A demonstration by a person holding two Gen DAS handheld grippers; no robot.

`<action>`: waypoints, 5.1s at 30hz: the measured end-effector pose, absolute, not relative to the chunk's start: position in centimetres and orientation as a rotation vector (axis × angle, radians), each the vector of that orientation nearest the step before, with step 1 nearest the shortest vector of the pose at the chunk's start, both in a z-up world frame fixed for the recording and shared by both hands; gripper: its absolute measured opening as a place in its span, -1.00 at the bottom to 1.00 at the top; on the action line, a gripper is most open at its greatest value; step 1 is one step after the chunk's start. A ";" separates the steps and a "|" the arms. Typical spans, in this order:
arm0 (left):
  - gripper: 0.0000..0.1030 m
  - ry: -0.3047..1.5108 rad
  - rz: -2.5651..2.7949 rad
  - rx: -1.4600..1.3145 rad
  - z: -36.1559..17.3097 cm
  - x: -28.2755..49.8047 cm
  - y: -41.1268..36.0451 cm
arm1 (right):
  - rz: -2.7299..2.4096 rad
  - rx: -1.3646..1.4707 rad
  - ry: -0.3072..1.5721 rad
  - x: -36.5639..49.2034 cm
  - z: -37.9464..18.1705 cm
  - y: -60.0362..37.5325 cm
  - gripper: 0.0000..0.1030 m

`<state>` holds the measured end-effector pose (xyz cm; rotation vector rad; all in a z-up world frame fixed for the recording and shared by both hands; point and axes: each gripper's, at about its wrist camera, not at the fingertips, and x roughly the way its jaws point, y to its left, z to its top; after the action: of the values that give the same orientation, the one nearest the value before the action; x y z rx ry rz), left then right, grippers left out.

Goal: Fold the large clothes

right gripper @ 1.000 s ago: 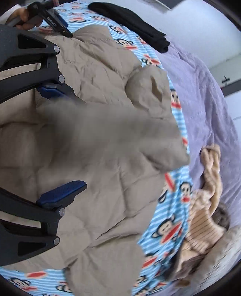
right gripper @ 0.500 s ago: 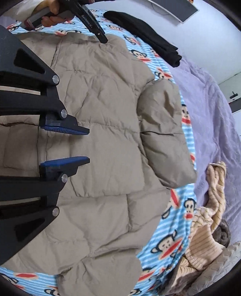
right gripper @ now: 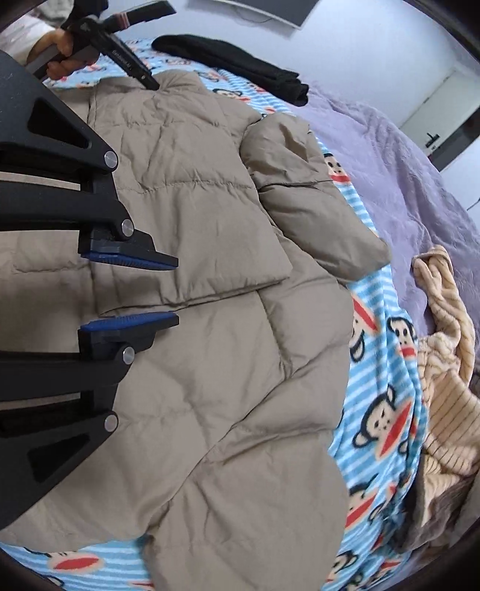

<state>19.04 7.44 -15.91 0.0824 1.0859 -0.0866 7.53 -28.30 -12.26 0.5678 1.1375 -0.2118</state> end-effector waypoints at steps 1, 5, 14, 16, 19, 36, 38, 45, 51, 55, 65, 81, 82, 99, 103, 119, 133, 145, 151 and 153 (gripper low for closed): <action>0.20 1.086 -0.099 0.089 -15.6 18.5 7.1 | -0.211 0.598 1.137 6.7 -12.2 -28.9 -0.50; 0.20 1.112 -0.173 0.129 -14.7 15.6 4.1 | -0.228 0.721 1.148 2.9 -12.4 -31.0 -0.46; 0.20 1.166 -0.359 0.201 -13.7 10.2 -5.5 | -0.311 0.860 1.099 -3.7 -11.7 -36.0 0.21; 0.20 1.183 -0.385 0.205 -13.6 9.4 -7.3 | -0.332 0.871 1.089 -4.7 -11.4 -37.5 0.23; 0.29 1.200 -0.413 0.209 -13.7 8.5 -9.5 | -0.367 0.890 1.066 -6.5 -11.0 -40.1 0.39; 0.92 1.205 -0.438 0.220 -13.3 6.0 -18.1 | -0.585 1.023 0.863 -13.2 -10.9 -54.4 0.76; 0.92 1.216 -0.433 0.200 -13.5 6.1 -18.9 | -0.603 1.086 0.825 -13.7 -11.4 -56.7 0.76; 0.92 1.223 -0.437 0.180 -13.6 6.1 -21.4 | -0.600 1.278 0.702 -13.2 -12.5 -62.7 0.76; 0.92 1.232 -0.473 0.157 -13.3 6.1 -21.8 | -0.561 1.421 0.623 -12.1 -13.0 -65.0 0.77; 0.92 1.213 -0.448 0.131 -12.6 6.6 -20.8 | -0.534 1.509 0.618 -11.7 -13.9 -65.1 0.37; 0.92 1.153 -0.350 0.096 -11.5 8.8 -16.2 | -0.369 1.281 0.651 -5.0 -8.5 -60.5 -0.80; 0.92 1.108 -0.184 0.044 -12.1 11.1 -5.7 | 0.039 0.303 1.064 11.7 -9.1 -27.6 -0.80; 0.92 1.106 -0.179 0.042 -12.3 11.2 -5.2 | 0.036 0.304 1.089 12.0 -10.4 -27.1 -0.80; 0.92 1.109 -0.221 -0.045 -13.8 14.6 -4.2 | -0.094 0.983 0.999 6.4 -11.9 -37.5 0.32; 0.92 1.089 -0.231 -0.071 -13.4 15.3 -3.5 | -0.143 1.073 0.951 7.1 -12.2 -39.3 -0.79; 0.92 1.132 -0.386 -0.315 -13.0 15.9 3.7 | 0.236 0.158 1.099 11.9 -10.3 -16.4 -0.81; 0.92 1.236 -0.594 -0.420 -14.5 16.1 0.5 | 0.148 0.404 1.227 5.6 -10.0 -25.0 0.48; -0.75 1.281 -0.553 -0.362 -16.3 18.0 -4.7 | -0.245 1.245 0.983 -2.8 -14.3 -44.0 -0.38; -0.75 1.185 -0.457 -0.288 -14.6 17.6 -1.4 | -0.127 1.067 1.026 1.3 -12.8 -41.4 -0.78; -0.75 1.219 -0.423 -0.271 -16.1 18.0 -0.6 | -0.129 1.020 1.071 2.6 -13.6 -40.6 -0.78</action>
<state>18.00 -0.55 -16.06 -0.2710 1.2193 -0.4231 2.60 -40.56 -13.64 1.0200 1.0709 -0.1290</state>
